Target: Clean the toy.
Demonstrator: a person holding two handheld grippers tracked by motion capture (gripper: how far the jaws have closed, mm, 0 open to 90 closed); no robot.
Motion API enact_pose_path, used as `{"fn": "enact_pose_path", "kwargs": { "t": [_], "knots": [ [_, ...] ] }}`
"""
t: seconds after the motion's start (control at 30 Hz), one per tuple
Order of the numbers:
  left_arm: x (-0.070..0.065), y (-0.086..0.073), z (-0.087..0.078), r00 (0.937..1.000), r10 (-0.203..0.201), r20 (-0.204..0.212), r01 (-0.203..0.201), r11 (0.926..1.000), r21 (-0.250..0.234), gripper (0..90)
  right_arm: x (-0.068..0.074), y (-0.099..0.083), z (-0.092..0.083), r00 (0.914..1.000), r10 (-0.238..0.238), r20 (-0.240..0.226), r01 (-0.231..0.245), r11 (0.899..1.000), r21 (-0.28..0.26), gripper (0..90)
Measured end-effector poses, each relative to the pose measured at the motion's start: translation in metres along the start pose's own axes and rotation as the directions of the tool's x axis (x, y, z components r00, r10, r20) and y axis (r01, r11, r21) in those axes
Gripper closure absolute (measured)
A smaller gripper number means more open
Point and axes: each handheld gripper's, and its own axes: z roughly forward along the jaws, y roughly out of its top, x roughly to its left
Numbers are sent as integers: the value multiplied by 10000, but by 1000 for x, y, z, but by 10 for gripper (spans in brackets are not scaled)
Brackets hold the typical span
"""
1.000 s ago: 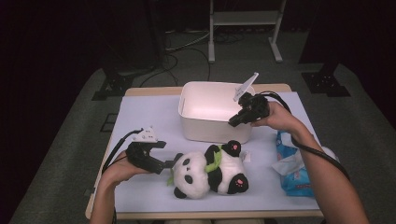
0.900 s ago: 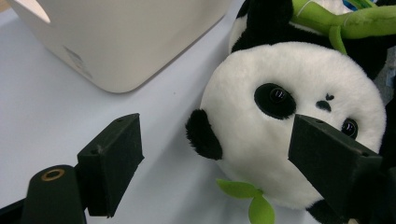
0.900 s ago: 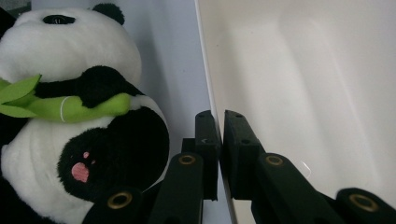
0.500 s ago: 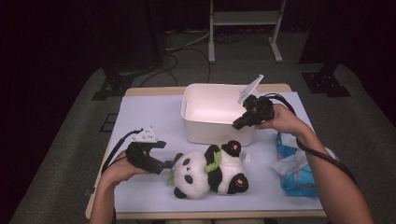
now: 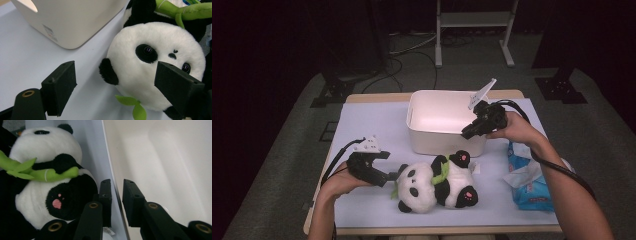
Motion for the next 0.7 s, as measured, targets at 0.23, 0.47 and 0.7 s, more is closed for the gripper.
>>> {"fn": "enact_pose_path", "kwargs": {
  "t": [0.23, 0.47, 0.7],
  "knots": [
    [0, 1, 0, 10000, 54, 6, -54, 10000, 10, 167, 11, 6, -17, 9994, -210, 265, 220, 9989, -413, 689],
    [0, 1, -1, 10000, 23, 11, -23, 10000, -38, 167, 27, 12, -20, 9983, -583, 96, 587, 9971, -494, 679],
    [0, 1, -1, 10000, 42, 14, -42, 10000, 5, 167, 30, 15, -14, 9974, -721, 84, 723, 9969, -313, 666]
  ]
}}
